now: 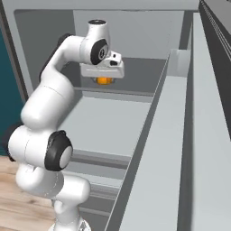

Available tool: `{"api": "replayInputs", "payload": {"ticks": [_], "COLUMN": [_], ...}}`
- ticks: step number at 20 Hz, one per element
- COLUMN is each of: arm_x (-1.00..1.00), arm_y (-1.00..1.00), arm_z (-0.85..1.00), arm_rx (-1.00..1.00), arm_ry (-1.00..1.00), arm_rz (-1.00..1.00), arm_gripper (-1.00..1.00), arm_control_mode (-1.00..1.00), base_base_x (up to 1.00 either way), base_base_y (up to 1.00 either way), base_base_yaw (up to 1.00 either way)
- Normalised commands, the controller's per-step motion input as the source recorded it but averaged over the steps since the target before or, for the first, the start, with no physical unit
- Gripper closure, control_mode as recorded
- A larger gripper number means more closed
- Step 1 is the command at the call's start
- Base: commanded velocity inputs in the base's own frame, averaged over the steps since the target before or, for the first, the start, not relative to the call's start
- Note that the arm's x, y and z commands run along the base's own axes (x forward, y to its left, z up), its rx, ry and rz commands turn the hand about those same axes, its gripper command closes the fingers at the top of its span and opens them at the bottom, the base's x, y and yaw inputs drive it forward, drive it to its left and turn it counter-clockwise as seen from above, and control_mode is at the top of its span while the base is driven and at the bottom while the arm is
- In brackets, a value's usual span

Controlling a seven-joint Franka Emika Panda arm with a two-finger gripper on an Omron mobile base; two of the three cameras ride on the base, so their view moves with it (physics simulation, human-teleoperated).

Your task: Pick up the pear and orange from the fridge and place one fruit on each plate on the dining counter.

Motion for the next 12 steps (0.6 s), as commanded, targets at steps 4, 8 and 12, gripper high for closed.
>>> {"api": "replayInputs", "payload": {"ticks": [4, 8, 12], "arm_x": [-0.56, -0.98, -1.00], "arm_y": [0.03, 0.10, 0.18], "arm_z": [-0.16, 0.07, 0.31], "arm_rx": [-0.02, 0.00, 0.00], "arm_ry": [-0.08, -0.16, -0.09], "arm_rz": [0.00, -0.04, -0.05], "arm_gripper": [1.00, 1.00, 1.00], "arm_control_mode": [-1.00, -1.00, -1.00], "base_base_x": [0.00, 0.00, 0.00], "base_base_y": [0.00, 0.00, 0.00], "base_base_yaw": [0.00, 0.00, 0.00]}}
